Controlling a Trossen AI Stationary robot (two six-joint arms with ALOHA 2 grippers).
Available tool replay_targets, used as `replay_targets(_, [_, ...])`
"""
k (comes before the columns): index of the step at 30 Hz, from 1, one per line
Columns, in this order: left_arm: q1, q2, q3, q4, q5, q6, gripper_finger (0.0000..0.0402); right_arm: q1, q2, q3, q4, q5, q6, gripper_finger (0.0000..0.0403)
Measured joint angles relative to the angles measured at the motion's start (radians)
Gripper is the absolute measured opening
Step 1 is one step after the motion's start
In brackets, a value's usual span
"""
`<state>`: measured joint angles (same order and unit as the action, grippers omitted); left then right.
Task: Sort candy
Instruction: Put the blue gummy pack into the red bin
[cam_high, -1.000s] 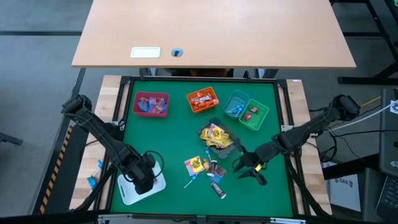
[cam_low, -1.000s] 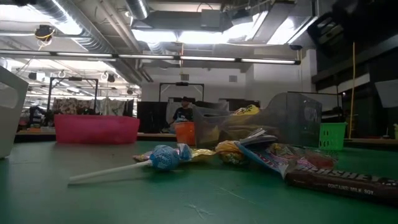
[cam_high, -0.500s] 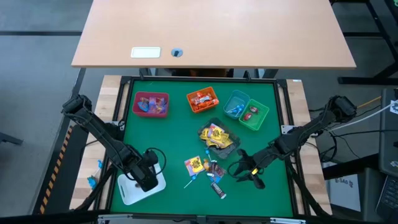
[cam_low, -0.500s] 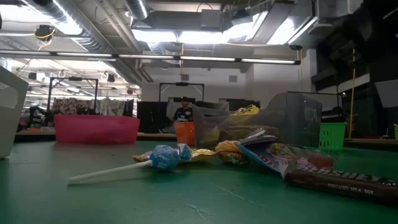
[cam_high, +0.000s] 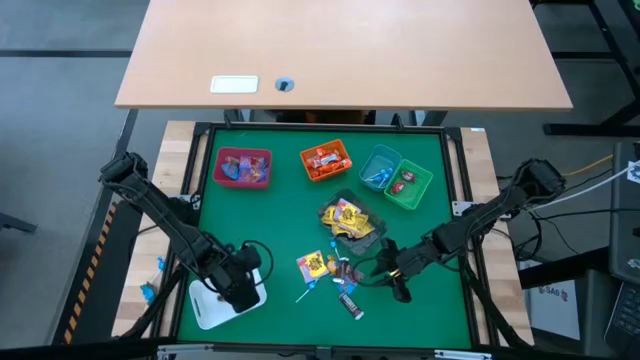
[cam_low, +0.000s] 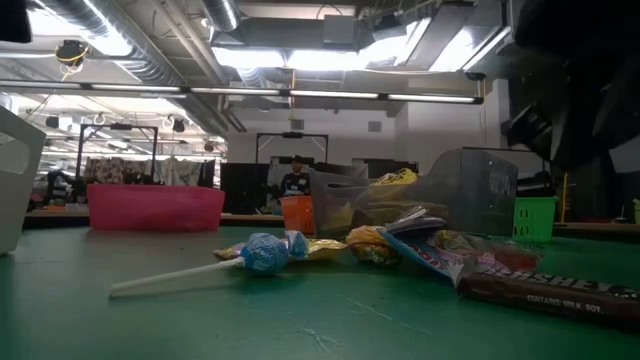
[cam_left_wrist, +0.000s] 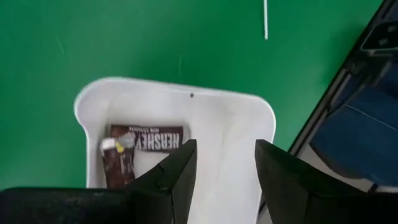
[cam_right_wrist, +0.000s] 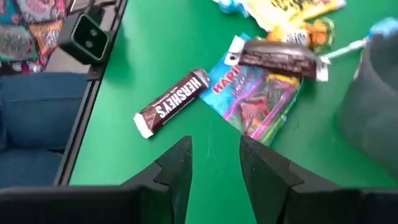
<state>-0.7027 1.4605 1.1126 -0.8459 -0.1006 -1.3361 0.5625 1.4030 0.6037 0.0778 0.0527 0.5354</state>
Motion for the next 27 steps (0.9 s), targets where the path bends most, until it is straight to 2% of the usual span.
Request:
replay_targets(6, [0.000,0.000,0.000,0.001,-0.022,0.037,0.0152,0.000,0.008,0.000,0.004,-0.070,0.056,0.0134])
replay_targets(17, [0.000,0.000,0.000,0.002,-0.022,0.038,0.0152,0.000,0.008,0.000,0.003,0.002,0.063,0.0140])
replay_targets(27, [0.000,0.000,0.000,0.003,-0.025,0.038,0.0152,0.000,0.021,0.000,0.003,0.101,0.167,0.0250])
